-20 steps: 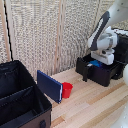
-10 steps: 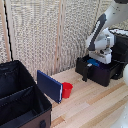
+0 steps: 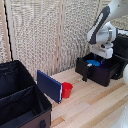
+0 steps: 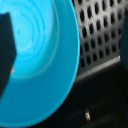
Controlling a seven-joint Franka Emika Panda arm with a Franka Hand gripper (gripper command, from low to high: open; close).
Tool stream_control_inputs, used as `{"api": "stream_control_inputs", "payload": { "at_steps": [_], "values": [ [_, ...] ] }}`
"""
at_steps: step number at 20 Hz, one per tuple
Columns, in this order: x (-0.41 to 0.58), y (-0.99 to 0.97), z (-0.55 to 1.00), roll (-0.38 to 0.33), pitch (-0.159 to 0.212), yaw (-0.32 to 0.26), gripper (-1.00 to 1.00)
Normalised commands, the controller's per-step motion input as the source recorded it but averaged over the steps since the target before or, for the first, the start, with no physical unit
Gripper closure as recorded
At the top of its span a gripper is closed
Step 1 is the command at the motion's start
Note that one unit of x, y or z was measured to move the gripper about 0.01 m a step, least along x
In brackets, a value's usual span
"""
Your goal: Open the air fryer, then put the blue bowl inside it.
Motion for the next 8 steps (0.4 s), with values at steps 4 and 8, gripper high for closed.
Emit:
{"api": "stream_control_inputs", "payload": {
  "at_steps": [4,8],
  "values": [
    [0.025,0.24,0.45,0.002,0.099,0.007,-1.00],
    [0.062,0.24,0.74,0.000,0.067,0.033,-1.00]
  ]
}}
